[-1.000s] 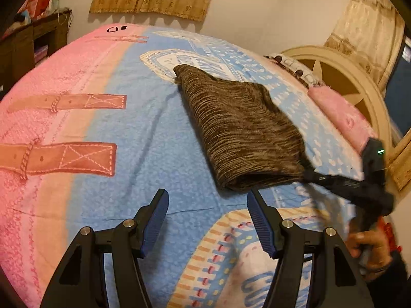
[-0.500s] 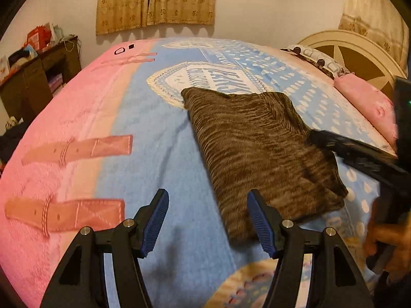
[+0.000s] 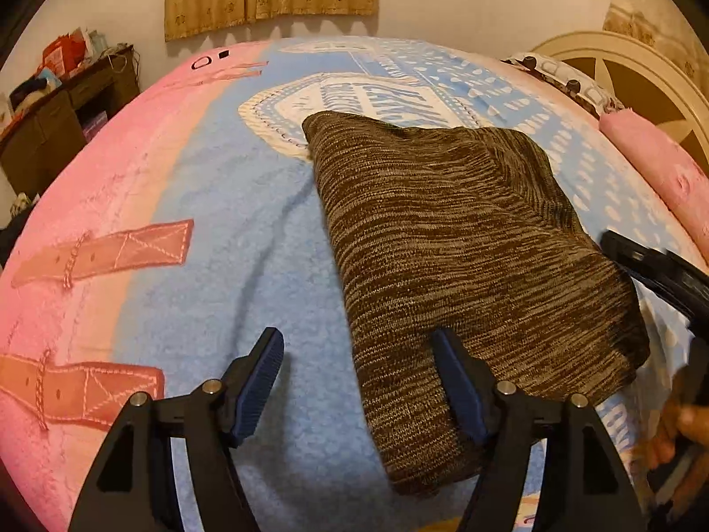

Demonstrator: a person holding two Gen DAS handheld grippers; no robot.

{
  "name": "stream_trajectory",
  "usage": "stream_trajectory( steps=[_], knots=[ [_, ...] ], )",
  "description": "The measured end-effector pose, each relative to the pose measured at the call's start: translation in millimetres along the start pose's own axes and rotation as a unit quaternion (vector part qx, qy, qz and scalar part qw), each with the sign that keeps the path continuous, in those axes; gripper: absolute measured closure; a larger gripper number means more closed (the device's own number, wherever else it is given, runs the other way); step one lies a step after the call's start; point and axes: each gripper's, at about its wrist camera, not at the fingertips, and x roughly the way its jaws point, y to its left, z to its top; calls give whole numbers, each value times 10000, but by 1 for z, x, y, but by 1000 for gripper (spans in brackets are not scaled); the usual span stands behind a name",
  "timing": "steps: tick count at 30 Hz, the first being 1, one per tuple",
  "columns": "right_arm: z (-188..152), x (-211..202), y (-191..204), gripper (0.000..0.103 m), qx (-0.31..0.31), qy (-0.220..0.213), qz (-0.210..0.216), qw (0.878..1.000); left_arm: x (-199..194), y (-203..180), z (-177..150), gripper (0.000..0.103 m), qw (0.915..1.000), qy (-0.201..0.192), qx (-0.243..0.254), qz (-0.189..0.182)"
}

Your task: Fold small clothes

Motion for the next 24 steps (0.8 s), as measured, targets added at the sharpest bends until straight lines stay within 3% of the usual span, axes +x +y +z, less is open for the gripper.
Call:
stream_trajectory(
  steps=[7, 10, 14, 21, 24],
  knots=[
    [-24, -56, 18, 51, -126, -648, -7, 9978, -17, -4, -5, 32, 9995, -61, 143, 262],
    [-37, -67, 36, 30, -429, -776, -135, 9960, -26, -2, -13, 32, 9990, -151, 147, 407],
    [-48, -62, 51, 22, -769, -719, -239, 9942, -29, 2, -23, 32, 9987, -108, 119, 488],
    [-56, -61, 55, 22, -934, -628, -271, 9933, -43, 15, -24, 32, 9996, -169, -97, 211],
    [-52, -65, 53, 15, -964, -751, -354, 9919, -45, 22, -15, 32, 9990, -348, -296, 12]
  ],
)
